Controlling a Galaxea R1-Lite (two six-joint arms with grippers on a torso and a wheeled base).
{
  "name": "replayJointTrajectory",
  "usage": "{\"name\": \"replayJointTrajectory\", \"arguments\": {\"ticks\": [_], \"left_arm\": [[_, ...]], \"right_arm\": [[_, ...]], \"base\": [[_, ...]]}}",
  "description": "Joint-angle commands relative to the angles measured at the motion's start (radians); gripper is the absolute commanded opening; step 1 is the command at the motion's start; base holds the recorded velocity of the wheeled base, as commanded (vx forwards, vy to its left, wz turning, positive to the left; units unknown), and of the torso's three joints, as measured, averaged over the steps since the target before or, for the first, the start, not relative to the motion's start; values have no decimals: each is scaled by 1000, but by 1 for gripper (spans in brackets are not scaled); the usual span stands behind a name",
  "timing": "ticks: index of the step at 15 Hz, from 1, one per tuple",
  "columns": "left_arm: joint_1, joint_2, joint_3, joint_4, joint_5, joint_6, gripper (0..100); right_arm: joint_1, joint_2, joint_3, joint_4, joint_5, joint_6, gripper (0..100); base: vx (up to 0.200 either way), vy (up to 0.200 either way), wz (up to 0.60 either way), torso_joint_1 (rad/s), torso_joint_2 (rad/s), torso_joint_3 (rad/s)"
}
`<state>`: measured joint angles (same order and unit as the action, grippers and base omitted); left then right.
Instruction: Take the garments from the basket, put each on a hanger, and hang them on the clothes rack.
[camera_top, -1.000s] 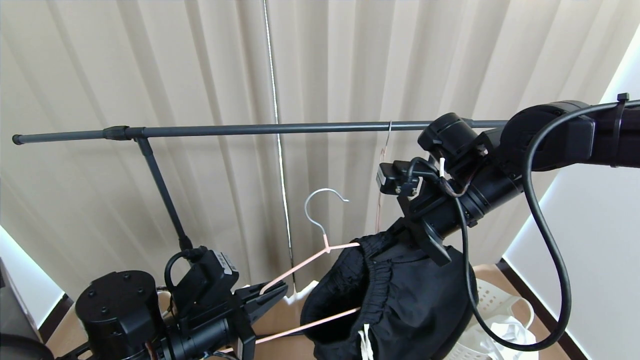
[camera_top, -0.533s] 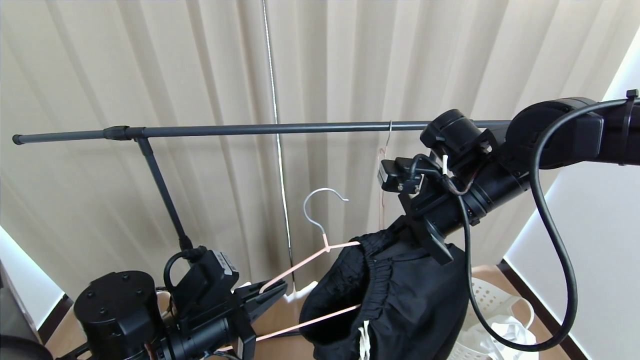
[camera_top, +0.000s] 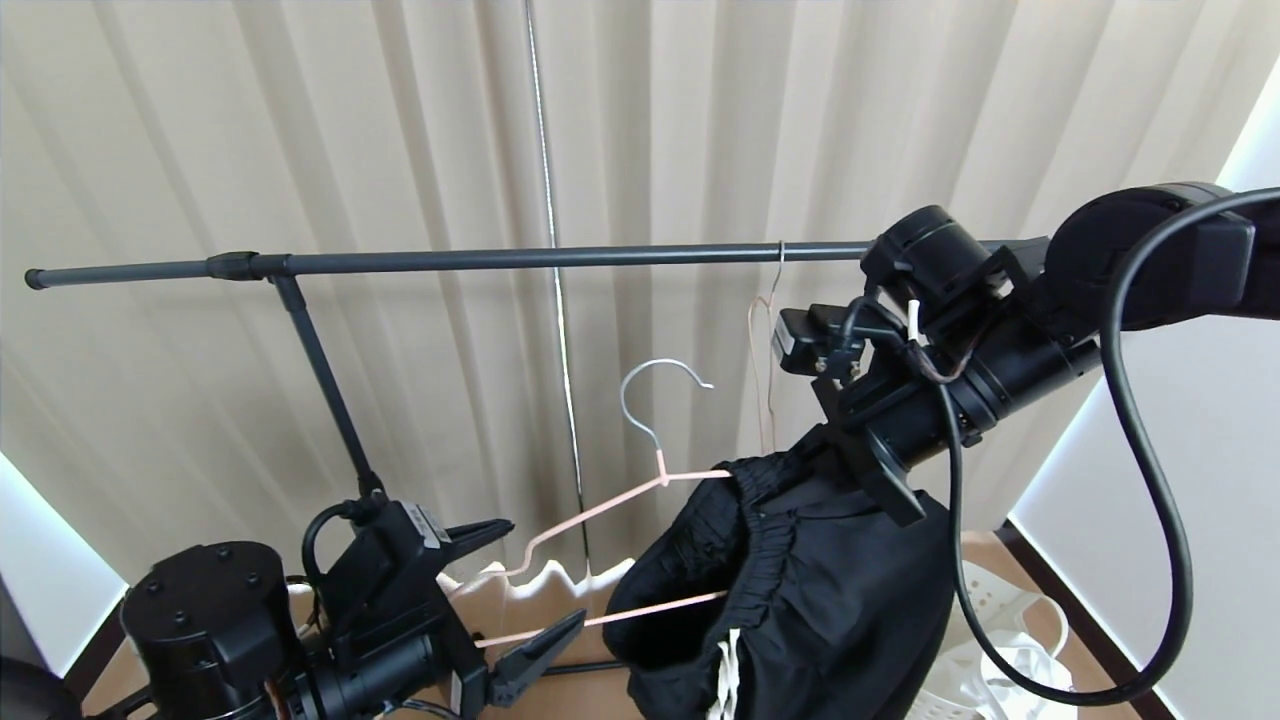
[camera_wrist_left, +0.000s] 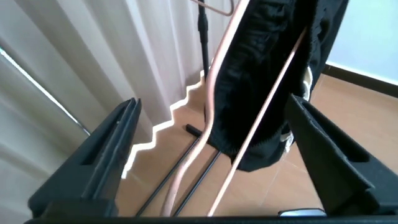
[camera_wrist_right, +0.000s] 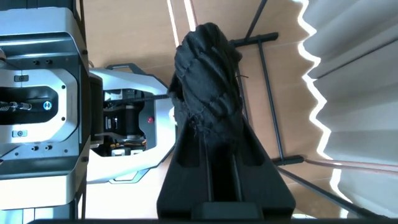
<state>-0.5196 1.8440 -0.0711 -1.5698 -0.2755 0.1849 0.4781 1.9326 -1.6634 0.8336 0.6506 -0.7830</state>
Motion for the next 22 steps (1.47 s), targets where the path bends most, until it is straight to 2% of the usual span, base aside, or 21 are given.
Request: {"name": "replayJointTrajectory", "arguments": {"ticks": [1,4,7,9,11,12,13,15,17,18,19,20,22], "left_arm": [[69,-62,30,-1,-48,-28,100],[136,-177,65,-1,-146,-127,100],[207,-181,66,-1,-154,-197,100],[245,-163,70,-1,-180,-242,100],[239,-149,63,-1,-174,-243,100],[210,-152,48,45,-151,-243,100],[177,-152,28,113,-91,-243,100],[127,-149,-18,217,9,-243,100],[61,-135,-111,402,81,-274,100],[44,-134,-131,432,96,-288,100],[-10,-114,-199,522,167,-326,100],[-20,-101,-220,545,180,-332,100],[-59,-42,-320,652,214,-395,100]], "right_arm": [[-1,-40,10,-1,-6,-1,0],[-6,-53,17,-1,-51,2,0],[-4,-61,5,-5,-106,21,0],[8,-86,7,-45,-203,34,0],[30,-101,13,-80,-272,68,0],[43,-116,27,-102,-330,82,0],[48,-127,36,-113,-347,83,0],[54,-179,128,-217,-407,82,0],[76,-245,303,-447,-536,82,0],[86,-257,335,-493,-554,82,0],[105,-276,430,-636,-585,80,0],[109,-279,453,-671,-589,80,0],[129,-293,560,-824,-614,80,0]], "base": [[0,0,0,0,0,0],[0,0,0,0,0,0],[0,0,0,0,0,0],[0,0,0,0,0,0],[0,0,0,0,0,0],[0,0,0,0,0,0],[0,0,0,0,0,0],[0,0,0,0,0,0],[0,0,0,0,0,0],[0,0,0,0,0,0],[0,0,0,0,0,0],[0,0,0,0,0,0],[0,0,0,0,0,0]]}}
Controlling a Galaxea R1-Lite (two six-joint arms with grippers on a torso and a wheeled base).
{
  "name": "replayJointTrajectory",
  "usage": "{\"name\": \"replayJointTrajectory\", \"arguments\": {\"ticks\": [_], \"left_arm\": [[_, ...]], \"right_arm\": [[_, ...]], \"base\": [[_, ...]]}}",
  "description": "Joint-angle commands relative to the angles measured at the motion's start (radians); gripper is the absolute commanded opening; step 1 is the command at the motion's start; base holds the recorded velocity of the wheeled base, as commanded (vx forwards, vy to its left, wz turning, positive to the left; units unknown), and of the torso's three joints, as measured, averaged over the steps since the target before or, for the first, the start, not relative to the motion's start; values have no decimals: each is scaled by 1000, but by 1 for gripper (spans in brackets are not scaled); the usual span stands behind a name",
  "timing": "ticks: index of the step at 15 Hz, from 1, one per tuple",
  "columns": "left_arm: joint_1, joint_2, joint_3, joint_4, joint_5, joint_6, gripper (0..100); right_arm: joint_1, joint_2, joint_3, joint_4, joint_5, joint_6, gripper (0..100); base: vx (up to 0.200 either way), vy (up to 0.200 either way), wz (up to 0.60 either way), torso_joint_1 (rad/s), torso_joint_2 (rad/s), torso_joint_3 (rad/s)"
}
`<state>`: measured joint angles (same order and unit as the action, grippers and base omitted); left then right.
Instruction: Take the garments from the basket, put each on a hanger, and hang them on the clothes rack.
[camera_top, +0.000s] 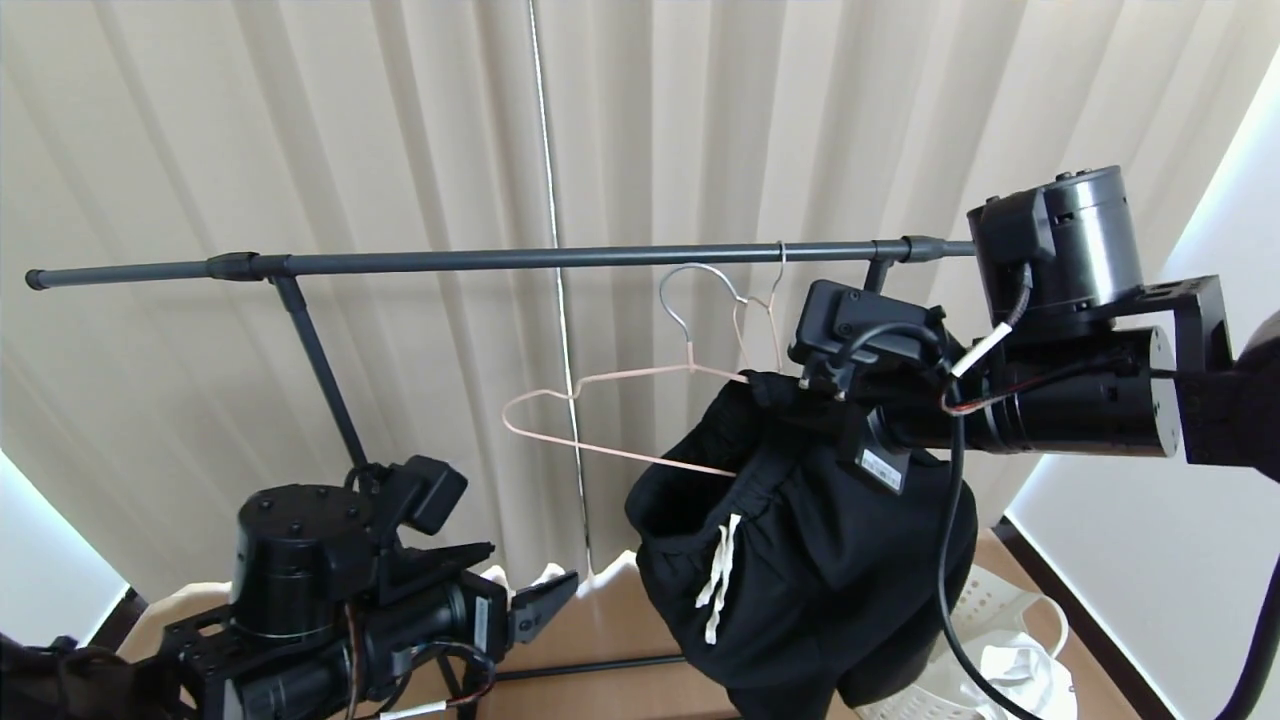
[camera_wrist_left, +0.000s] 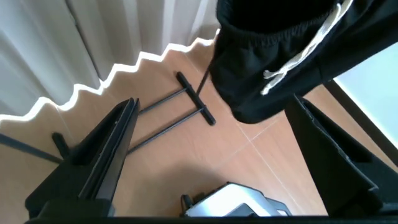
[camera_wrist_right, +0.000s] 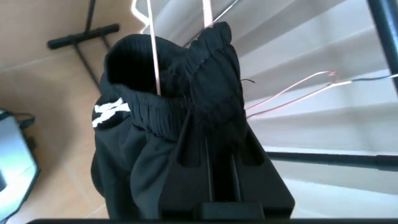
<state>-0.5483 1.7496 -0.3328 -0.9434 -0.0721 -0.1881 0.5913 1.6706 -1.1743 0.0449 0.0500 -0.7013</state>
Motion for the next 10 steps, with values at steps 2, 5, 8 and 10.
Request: {"name": "replayJointTrajectory", "arguments": {"ticks": [2,5,8,10], "left_arm": [[-36,91,-132,91,32,-79,100],[-36,130,-246,193,91,-143,100],[-36,140,-312,229,110,-186,100],[-35,154,-328,230,112,-191,100]], "right_arm": [[16,-45,128,-145,-24,0,0],[36,-68,189,-260,-24,0,0],[59,-101,217,-281,-24,0,0],[61,-109,232,-283,-24,2,0]], "base": [[0,0,0,0,0,0],[0,0,0,0,0,0],[0,0,0,0,0,0],[0,0,0,0,0,0]]}}
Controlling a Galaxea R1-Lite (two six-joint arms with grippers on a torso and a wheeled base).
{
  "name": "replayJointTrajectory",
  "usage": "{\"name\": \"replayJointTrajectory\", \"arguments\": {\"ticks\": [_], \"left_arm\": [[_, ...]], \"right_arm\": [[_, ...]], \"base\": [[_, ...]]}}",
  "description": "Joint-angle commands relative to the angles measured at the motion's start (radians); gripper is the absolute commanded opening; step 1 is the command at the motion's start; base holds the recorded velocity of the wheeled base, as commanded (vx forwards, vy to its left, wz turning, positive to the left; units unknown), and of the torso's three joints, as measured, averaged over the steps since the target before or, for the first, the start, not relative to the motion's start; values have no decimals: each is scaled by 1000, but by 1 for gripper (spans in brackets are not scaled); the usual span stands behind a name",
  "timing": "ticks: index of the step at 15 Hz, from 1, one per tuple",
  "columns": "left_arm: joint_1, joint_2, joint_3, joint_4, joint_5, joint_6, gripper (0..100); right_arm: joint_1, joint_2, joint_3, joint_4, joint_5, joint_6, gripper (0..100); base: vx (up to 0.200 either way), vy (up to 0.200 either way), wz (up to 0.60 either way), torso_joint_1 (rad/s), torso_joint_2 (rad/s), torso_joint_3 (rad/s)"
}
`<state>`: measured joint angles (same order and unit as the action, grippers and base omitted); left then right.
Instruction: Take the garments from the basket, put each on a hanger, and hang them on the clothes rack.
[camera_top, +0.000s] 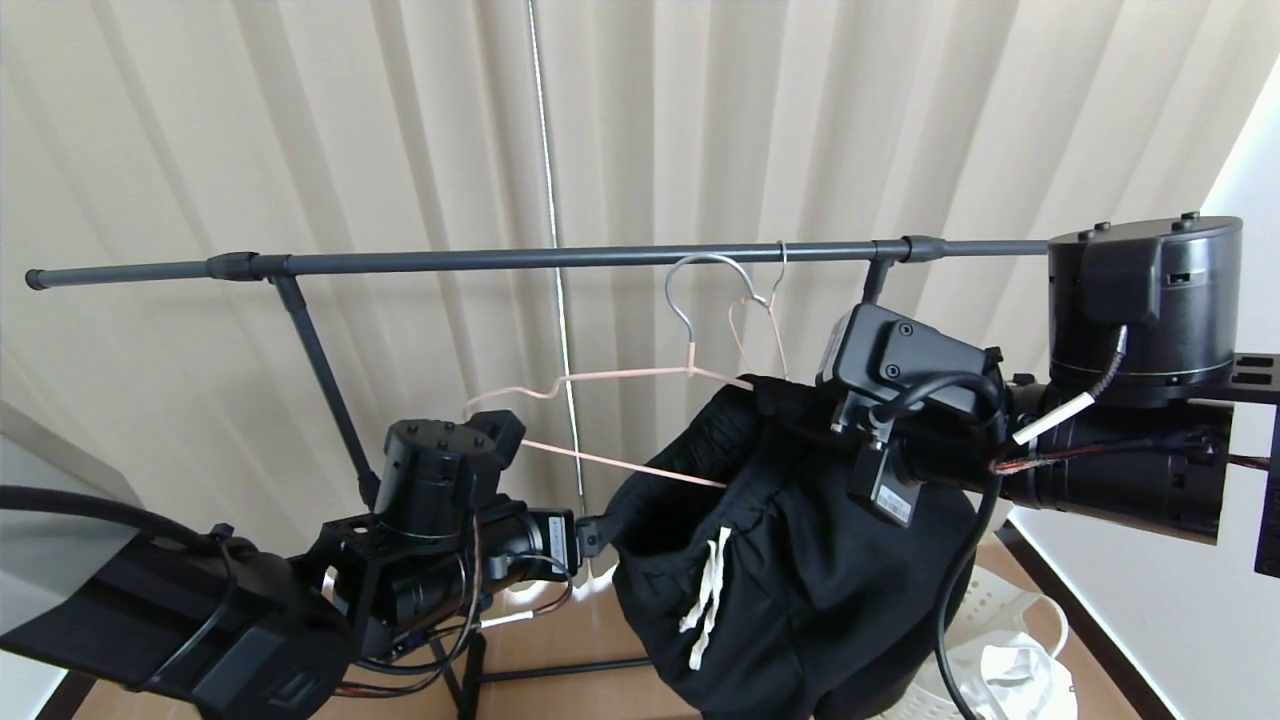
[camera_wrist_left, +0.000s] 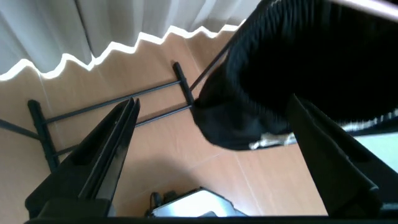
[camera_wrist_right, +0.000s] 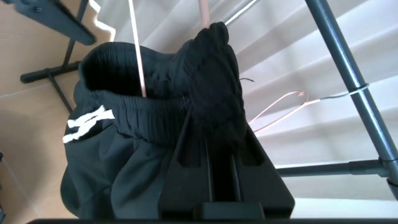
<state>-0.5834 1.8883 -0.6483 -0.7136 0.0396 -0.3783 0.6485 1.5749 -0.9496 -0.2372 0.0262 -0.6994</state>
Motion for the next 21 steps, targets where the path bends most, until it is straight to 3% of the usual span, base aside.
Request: {"name": "replayJointTrajectory", "arguments": {"ticks": [1,9,10,18,21], "left_arm": [[-1,28,-22,0,0,-2,100],[-16,117,-62,-3,11,-1,100],[-16,117,-62,-4,19,-1,0],[-15,18,1,-7,31,10,0],[-15,9,18,-12,36,42,0]], "right_arm": [[14,-18,12,-1,0,0,0],[40,-23,-9,-1,-3,3,0],[40,-24,-8,-1,-5,3,0],[-3,-36,45,-14,-2,8,0],[-7,-36,57,-14,-5,52,0]], "base": [[0,0,0,0,0,0],[0,0,0,0,0,0],[0,0,0,0,0,0],[0,0,0,0,0,0],[0,0,0,0,0,0]]}}
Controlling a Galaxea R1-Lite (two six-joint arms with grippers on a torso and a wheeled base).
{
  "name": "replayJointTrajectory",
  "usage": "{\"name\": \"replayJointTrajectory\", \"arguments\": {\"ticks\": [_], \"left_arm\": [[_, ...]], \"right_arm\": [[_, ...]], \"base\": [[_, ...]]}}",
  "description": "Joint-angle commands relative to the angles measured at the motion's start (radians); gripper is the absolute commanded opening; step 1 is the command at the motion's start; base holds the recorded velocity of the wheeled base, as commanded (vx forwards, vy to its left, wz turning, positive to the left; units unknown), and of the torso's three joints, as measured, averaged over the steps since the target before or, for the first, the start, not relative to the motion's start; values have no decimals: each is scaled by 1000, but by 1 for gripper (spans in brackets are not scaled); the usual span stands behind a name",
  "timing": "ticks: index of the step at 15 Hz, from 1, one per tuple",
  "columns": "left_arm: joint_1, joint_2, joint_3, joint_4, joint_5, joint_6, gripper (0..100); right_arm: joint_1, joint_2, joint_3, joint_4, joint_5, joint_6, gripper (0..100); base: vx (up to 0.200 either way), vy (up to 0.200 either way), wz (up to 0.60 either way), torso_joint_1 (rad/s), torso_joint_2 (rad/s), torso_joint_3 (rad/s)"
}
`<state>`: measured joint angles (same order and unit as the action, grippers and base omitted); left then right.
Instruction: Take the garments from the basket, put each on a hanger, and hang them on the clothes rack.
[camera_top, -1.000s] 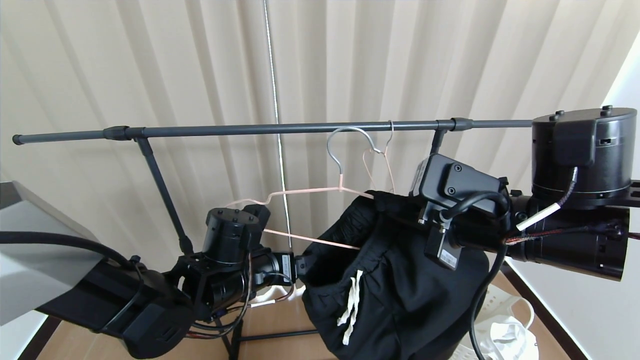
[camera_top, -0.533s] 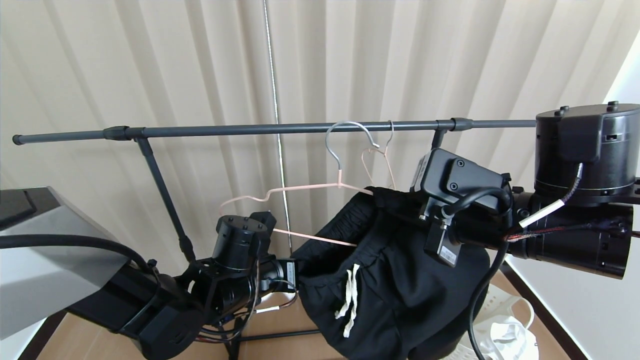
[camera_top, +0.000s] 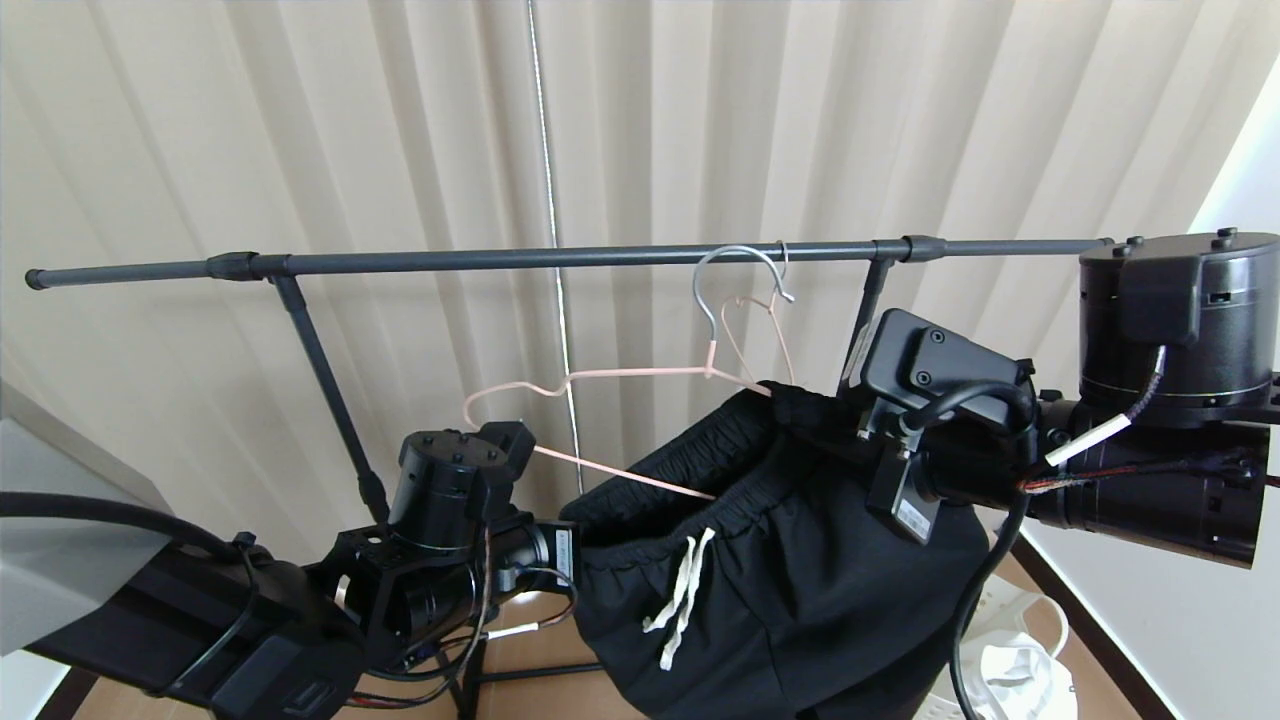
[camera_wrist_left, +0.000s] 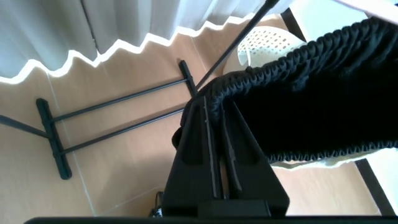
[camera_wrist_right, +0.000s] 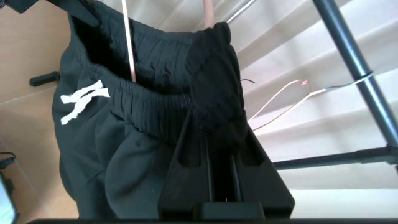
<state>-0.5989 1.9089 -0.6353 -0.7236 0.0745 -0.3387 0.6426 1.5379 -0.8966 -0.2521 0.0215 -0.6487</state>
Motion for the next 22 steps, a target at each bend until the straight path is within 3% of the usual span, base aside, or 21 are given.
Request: {"name": "replayJointTrajectory", "arguments": {"ticks": [1,5,7,10,14,16,19,22], "left_arm": [[1,-11,8,-3,1,7,0],[2,-19,62,-94,1,76,0],[5,-19,125,-220,1,129,0],[18,-16,181,-329,2,187,0],[68,-16,175,-329,2,187,0],[84,-19,164,-329,2,187,0],[88,-18,160,-329,22,188,0],[102,-18,158,-329,25,199,0]], "right_arm": [[-1,1,5,1,0,1,0],[-9,1,27,1,2,1,0],[-12,-1,41,-1,2,4,0],[-20,-18,64,-1,6,41,0],[-21,-68,136,-3,15,126,0],[-21,-70,200,-72,28,159,0],[-21,-59,315,-240,35,166,0],[-26,-67,324,-231,34,164,0]], "base": [[0,0,0,0,0,0],[0,0,0,0,0,0],[0,0,0,0,0,0],[0,0,0,0,0,0],[0,0,0,0,0,0],[0,0,0,0,0,0],[0,0,0,0,0,0],[0,0,0,0,0,0]]}}
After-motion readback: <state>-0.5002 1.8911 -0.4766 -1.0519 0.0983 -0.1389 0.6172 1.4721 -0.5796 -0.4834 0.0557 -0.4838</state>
